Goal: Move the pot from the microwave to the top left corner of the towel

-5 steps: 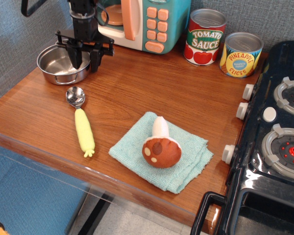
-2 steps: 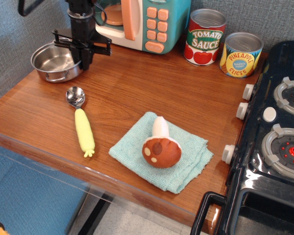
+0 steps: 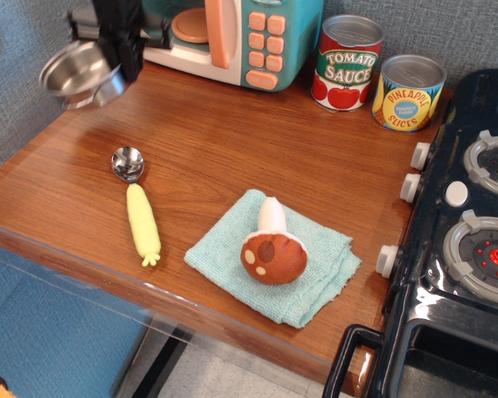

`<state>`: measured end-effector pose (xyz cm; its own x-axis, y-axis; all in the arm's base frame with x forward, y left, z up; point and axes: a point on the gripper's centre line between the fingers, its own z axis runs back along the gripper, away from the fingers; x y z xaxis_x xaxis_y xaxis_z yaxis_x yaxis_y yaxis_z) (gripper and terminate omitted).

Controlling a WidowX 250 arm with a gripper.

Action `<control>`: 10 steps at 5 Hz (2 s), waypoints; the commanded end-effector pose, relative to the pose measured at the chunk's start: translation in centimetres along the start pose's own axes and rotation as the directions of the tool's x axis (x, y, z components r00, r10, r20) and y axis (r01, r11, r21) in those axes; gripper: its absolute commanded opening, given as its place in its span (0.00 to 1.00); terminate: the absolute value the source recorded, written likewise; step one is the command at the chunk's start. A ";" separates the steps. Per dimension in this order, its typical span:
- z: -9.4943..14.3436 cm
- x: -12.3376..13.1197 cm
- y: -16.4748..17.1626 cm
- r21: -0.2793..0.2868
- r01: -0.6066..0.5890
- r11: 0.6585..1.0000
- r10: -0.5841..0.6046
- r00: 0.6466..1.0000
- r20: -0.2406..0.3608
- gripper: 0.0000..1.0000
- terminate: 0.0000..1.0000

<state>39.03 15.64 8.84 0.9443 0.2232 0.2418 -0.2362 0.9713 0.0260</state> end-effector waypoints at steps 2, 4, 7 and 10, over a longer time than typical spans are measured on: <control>2.7 -4.4 -13.5 -0.125 0.381 0.916 -0.373 0.924 0.082 0.00 0.00; 0.7 -6.6 -17.7 -0.134 0.461 0.877 -0.457 0.887 0.059 0.00 0.00; -2.6 -5.9 -16.6 -0.114 0.411 0.905 -0.415 0.910 -0.011 0.00 0.00; -1.6 -5.8 -15.7 -0.108 0.366 0.924 -0.365 0.931 0.028 1.00 0.00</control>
<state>37.87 -1.32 2.40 0.9767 -0.1403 0.1624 0.1430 0.9897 -0.0055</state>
